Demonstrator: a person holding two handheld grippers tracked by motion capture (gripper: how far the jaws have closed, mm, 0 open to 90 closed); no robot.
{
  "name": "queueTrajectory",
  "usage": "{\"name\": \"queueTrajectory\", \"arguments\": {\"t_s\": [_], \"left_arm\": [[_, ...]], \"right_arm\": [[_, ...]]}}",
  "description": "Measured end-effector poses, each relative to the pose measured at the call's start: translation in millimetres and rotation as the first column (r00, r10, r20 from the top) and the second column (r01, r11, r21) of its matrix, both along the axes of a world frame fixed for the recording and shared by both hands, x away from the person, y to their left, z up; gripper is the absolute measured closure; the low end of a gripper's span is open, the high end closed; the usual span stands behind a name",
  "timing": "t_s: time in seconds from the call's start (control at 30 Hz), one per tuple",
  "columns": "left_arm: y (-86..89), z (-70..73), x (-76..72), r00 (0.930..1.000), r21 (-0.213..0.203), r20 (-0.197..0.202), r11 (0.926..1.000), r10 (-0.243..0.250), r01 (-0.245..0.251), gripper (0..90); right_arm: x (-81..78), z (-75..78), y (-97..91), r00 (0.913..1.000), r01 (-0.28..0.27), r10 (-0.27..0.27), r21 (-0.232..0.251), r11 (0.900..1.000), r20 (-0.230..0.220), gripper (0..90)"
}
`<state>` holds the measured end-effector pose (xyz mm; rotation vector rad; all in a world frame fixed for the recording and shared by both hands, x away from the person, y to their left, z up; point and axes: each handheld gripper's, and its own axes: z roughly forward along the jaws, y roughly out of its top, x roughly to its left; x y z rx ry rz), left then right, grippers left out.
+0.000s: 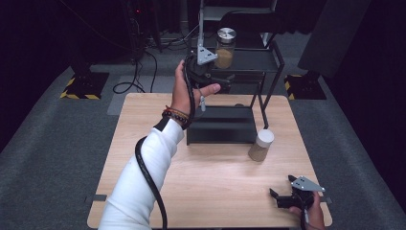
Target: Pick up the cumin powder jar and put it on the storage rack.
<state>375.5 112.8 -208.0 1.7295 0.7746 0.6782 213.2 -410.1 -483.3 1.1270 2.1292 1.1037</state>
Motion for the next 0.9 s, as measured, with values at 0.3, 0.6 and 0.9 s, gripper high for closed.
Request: {"name": "queueTrajectory", "arguments": {"t_s": [0.3, 0.6, 0.9], "left_arm": [[13.9, -32.8, -18.4, 0.9991, 0.001, 0.036, 0.9998, -0.022, 0.022, 1.4], [28.3, -61.9, -35.3, 0.9989, 0.018, 0.014, 0.9988, -0.046, 0.046, 2.1], [42.6, -99.6, -53.1, 0.9989, 0.024, -0.005, 0.9987, -0.046, 0.046, 2.3]], "right_arm": [[-0.1, 0.0, 0.0, 1.0000, 0.000, 0.000, -0.001, 1.0000, 0.001, 0.0], [-0.7, -0.3, 0.3, 1.0000, -0.003, 0.003, -0.004, 1.0000, 0.006, 0.0], [-0.8, -0.4, 0.1, 0.9999, -0.007, 0.007, -0.006, 1.0000, 0.008, 0.0]]}}
